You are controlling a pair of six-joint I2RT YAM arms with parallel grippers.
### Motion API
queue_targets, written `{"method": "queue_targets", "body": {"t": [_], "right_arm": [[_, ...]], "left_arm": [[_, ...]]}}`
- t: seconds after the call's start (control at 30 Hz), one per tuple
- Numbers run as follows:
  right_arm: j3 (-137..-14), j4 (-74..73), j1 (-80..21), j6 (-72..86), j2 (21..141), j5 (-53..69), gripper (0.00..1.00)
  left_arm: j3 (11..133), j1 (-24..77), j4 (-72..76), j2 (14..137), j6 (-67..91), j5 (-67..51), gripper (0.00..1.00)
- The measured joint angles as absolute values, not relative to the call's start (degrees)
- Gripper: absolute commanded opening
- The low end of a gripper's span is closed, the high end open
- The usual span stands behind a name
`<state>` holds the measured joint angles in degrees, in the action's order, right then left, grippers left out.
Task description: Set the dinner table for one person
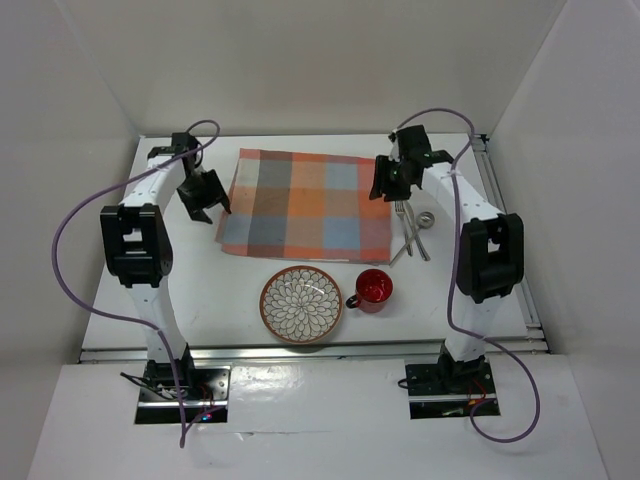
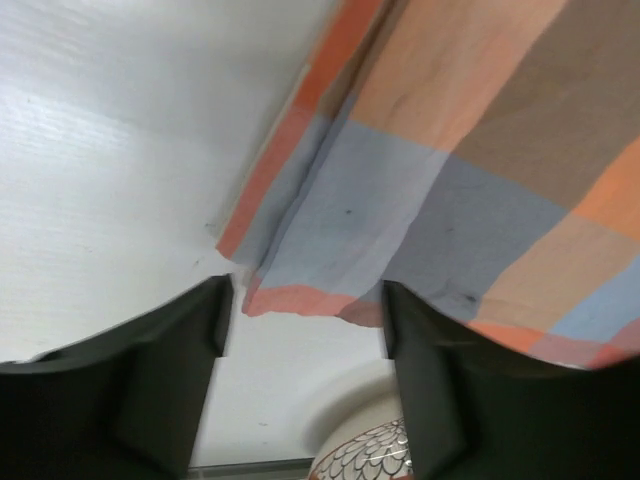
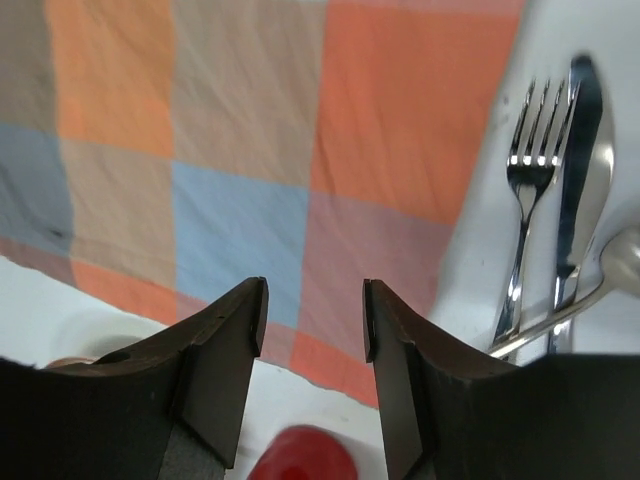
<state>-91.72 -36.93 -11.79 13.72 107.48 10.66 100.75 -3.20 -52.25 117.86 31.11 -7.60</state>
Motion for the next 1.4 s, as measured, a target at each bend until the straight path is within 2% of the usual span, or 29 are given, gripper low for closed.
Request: {"method": "queue_targets", "body": {"t": [0.1, 0.2, 0.33, 0.37, 0.47, 0.6, 0.63, 0.7, 0.73, 0.87, 1.27, 1.3, 1.4], "right_arm": [[-87.29, -37.36, -11.60, 14.83, 107.44, 9.67, 0.61], [-82.00, -38.17, -10.72, 16.03, 107.04, 10.02, 0.61], [-74.98, -38.59, -8.23, 17.58, 105.08, 12.88, 0.61], [-73.52, -38.61, -7.64, 17.93, 104.55, 13.61, 0.61], [-71.09, -38.11, -6.85, 18.68, 103.94, 15.53, 0.62], [-69.73, -36.95, -6.98, 19.05, 103.96, 17.43, 0.59], [-69.67, -36.60, -6.98, 19.05, 104.01, 17.89, 0.57], [-69.49, -35.64, -6.98, 18.87, 104.01, 18.98, 0.52], [-69.36, -35.09, -6.98, 18.76, 104.01, 19.53, 0.39], [-69.30, -33.85, -6.98, 18.11, 104.79, 21.76, 0.00], [-74.59, -34.13, -6.98, 17.96, 105.14, 19.92, 0.00], [-74.67, -34.09, -6.98, 17.93, 104.95, 19.66, 0.13], [-74.54, -34.37, -6.98, 18.44, 104.86, 18.72, 0.72]], "left_arm": [[97.36, -3.16, -51.96, 117.60, 31.46, -7.42, 0.84], [92.86, -3.11, -51.13, 117.60, 31.51, -7.53, 0.80], [87.13, -3.09, -49.41, 117.58, 31.68, -8.75, 0.73], [86.13, -3.07, -49.21, 117.58, 31.70, -9.08, 0.67], [85.17, -3.07, -48.84, 117.58, 31.83, -9.74, 0.58], [85.25, -3.07, -47.29, 117.58, 31.86, -9.85, 0.36], [85.49, -3.07, -47.29, 117.62, 31.81, -9.85, 0.24], [86.11, -3.07, -47.16, 117.71, 31.59, -9.87, 0.14], [86.48, -3.07, -47.16, 117.75, 31.73, -9.85, 0.00], [88.44, -3.07, -47.99, 118.04, 31.75, -9.52, 0.00], [105.41, -3.05, -54.02, 118.08, 31.66, -9.47, 0.00], [106.80, -3.05, -54.26, 118.08, 31.66, -9.61, 0.00], [108.44, -3.05, -54.37, 118.08, 31.66, -10.33, 0.00]]}}
